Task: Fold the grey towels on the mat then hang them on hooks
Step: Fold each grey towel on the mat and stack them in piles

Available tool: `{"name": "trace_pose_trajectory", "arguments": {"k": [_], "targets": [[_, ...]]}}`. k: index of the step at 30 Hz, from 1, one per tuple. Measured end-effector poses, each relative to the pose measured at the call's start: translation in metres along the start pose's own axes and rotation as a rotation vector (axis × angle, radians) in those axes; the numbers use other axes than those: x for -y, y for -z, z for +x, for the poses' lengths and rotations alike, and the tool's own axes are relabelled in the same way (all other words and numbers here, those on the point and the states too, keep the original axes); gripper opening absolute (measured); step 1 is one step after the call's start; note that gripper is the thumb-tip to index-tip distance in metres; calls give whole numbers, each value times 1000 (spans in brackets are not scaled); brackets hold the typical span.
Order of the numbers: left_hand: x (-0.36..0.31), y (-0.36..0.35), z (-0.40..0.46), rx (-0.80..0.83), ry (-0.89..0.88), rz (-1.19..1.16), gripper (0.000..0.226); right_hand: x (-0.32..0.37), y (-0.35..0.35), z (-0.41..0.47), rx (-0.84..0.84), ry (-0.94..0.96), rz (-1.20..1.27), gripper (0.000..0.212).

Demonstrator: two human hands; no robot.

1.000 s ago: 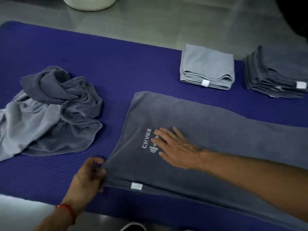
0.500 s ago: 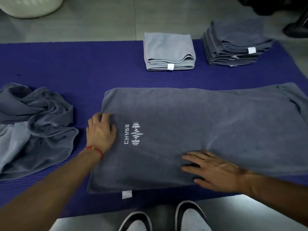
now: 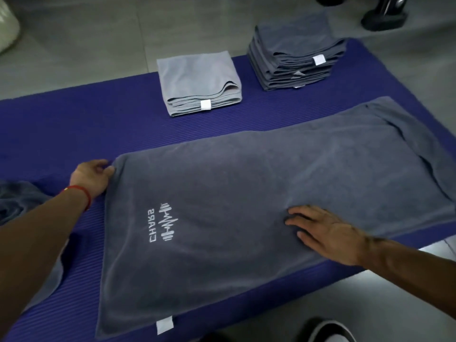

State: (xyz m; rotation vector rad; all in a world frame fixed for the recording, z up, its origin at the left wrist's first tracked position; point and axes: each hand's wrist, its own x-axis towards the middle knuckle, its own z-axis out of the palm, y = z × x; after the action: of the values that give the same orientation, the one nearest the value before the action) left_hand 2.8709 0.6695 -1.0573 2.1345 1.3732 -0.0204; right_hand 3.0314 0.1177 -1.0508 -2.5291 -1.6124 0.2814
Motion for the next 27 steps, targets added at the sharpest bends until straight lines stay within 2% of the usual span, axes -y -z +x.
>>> {"name": "trace_pose_trajectory", "arguments": {"k": [4, 8, 11, 13, 14, 17, 19, 23, 27], "targets": [[-20, 0, -3, 21, -49, 178, 16, -5, -2, 15, -26, 57, -46, 32], [-26, 8, -6, -187, 55, 189, 23, -5, -7, 29, -75, 67, -100, 30], [-37, 12, -7, -267, 72, 269, 34, -12, -2, 37, -95, 67, -119, 35], [-60, 0, -14, -323, -68, 428, 40, -26, 5, 45, -86, 26, -134, 39], [-77, -12, -22, -327, -220, 510, 39, -37, 9, 51, -85, -7, -137, 41], [-137, -69, -68, -210, -784, 672, 37, -79, 26, 68, -91, -127, -169, 45], [-183, -121, -110, -89, -1028, 657, 49, -111, 41, 78, -81, -227, -210, 47], [-253, -212, -160, 120, -1116, 671, 58, -167, 66, 99, -99, -448, -233, 42], [-255, -246, -156, 122, -1016, 701, 63, -225, 79, 130, -69, -560, -190, 37]]}}
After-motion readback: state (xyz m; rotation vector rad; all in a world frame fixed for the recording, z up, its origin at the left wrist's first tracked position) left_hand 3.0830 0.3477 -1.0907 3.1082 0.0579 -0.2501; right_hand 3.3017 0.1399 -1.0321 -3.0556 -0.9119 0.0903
